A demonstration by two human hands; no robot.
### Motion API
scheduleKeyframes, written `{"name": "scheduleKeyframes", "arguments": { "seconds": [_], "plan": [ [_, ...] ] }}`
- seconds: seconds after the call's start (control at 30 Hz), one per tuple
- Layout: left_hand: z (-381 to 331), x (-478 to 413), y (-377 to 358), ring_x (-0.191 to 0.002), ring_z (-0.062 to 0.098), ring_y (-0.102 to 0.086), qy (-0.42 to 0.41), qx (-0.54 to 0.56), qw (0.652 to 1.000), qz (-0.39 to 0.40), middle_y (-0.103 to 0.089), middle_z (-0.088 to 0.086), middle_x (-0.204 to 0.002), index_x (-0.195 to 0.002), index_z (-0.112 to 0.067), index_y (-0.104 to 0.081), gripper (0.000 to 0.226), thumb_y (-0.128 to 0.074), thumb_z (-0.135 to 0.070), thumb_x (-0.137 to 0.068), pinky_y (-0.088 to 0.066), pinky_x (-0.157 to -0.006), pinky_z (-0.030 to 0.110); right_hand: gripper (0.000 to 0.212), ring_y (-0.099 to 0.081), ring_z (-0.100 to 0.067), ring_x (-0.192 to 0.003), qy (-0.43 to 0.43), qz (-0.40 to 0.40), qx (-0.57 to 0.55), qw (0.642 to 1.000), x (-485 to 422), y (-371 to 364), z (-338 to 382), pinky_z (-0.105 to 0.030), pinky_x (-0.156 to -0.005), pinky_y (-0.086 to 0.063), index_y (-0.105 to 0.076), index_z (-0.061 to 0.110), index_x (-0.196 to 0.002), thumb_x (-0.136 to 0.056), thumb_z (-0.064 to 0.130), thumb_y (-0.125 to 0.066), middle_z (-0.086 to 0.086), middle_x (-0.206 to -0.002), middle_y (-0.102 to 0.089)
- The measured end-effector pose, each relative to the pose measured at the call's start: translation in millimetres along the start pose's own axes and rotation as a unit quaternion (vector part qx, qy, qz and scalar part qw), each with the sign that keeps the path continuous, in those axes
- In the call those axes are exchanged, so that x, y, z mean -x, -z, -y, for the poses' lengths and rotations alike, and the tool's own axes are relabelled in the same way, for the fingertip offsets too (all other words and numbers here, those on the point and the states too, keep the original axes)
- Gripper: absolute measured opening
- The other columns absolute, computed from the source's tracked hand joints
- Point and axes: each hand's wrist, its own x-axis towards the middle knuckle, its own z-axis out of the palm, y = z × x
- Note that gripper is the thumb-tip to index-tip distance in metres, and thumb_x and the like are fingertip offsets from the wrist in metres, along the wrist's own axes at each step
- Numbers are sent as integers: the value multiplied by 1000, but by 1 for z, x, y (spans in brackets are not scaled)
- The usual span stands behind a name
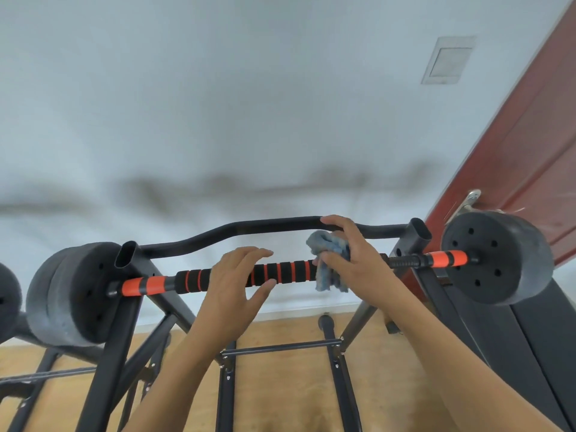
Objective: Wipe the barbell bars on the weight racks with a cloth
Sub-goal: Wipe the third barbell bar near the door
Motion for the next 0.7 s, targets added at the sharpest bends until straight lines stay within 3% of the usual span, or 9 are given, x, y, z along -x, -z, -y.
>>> {"name": "scheduleKeyframes", "arguments": {
  "seconds": [0.07,0.13,0.23,0.33,0.43,0.5,0.7],
  "plan": [
    [-27,0,5,-126,3,-56,12,127,992,8,-57,-24,-134,-136,-40,-55,36,-64,-34,-102,-44,-102,21,20,-69,-9,-91,-16,-11,-80,997,6,-10,15,-24,-81,-54,-40,34,-125,-106,26,-45,3,-101,-70],
    [-45,1,7,-119,10,-63,24,215,976,8,-61,-18,-130,-135,-40,-56,37,-65,-25,-103,-51,-95,21,7,-62,-6,-84,-33,-21,-108,993,11,-17,24,-27,-78,-49,-45,29,-111,-107,34,-42,5,-94,-64],
    [-56,3,9,-111,13,-67,49,272,961,-3,-62,-16,-127,-135,-41,-57,33,-62,-31,-104,-52,-92,22,23,-59,-3,-78,-39,-30,-127,991,16,-28,27,-30,-79,-51,-53,24,-102,-106,44,-43,5,-87,-61],
    [-59,4,11,-105,14,-69,114,349,930,-7,-67,-15,-115,-131,-41,-61,29,-60,-45,-102,-55,-90,28,24,-63,-5,-80,-31,-47,-107,993,16,-35,26,-28,-77,-54,-58,26,-99,-104,46,-47,7,-87,-65],
    [-61,4,11,-97,12,-68,123,309,943,-14,-68,-16,-105,-124,-38,-64,37,-80,-30,-91,-59,-82,26,24,-65,-5,-76,-24,-56,-81,995,16,-37,28,-20,-69,-52,-64,24,-94,-101,45,-54,5,-84,-68],
    [-59,2,11,-93,13,-67,117,279,953,-22,-68,-15,-99,-117,-39,-67,37,-80,-17,-90,-59,-80,28,27,-68,-9,-78,-25,-45,-81,995,17,-38,29,-22,-69,-53,-67,23,-93,-100,46,-56,4,-84,-70],
    [-56,-2,12,-93,13,-63,54,215,975,-19,-58,-18,-100,-101,-37,-73,18,-79,-22,-92,-56,-80,22,48,-71,-23,-104,-100,45,-198,974,24,-38,32,-48,-94,-58,-64,28,-115,-97,68,-45,-1,-109,-71]
  ]
}}
